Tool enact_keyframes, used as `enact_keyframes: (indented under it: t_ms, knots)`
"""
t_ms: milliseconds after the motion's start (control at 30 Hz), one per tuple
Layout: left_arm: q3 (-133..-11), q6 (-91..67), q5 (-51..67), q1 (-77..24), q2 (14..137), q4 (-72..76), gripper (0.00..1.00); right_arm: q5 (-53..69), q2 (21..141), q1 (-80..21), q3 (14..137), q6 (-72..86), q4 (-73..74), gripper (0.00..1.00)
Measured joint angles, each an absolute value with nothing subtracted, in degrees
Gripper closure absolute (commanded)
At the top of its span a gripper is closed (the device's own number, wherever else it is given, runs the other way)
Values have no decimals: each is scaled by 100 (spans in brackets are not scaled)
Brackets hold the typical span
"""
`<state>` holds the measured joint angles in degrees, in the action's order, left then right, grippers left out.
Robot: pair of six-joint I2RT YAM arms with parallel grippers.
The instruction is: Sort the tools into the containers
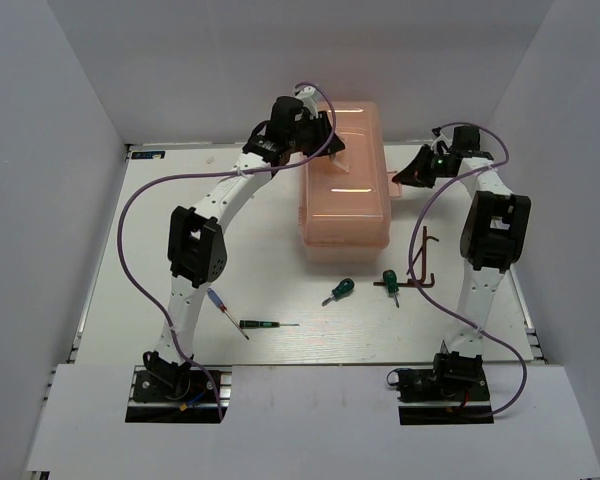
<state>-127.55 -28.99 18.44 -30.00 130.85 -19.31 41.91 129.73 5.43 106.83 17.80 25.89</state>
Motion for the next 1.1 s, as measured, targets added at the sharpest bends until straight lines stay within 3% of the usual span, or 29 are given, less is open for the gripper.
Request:
enact_keyframes:
  t_ms: [67,633,1100]
  knots:
    - [-12772,-2934,1874,-2991,13098,-1938,100,4309,12982,576,10624,1850,2536,100]
    - [-12844,-2993,1839,-2681,12805,-2410,100,4191,13115,687,11124,1883,3061,100]
    - [-10593,-2574,1387,-1435,11096,-2440,100,4241,13238,1037,11168,1756,3022,100]
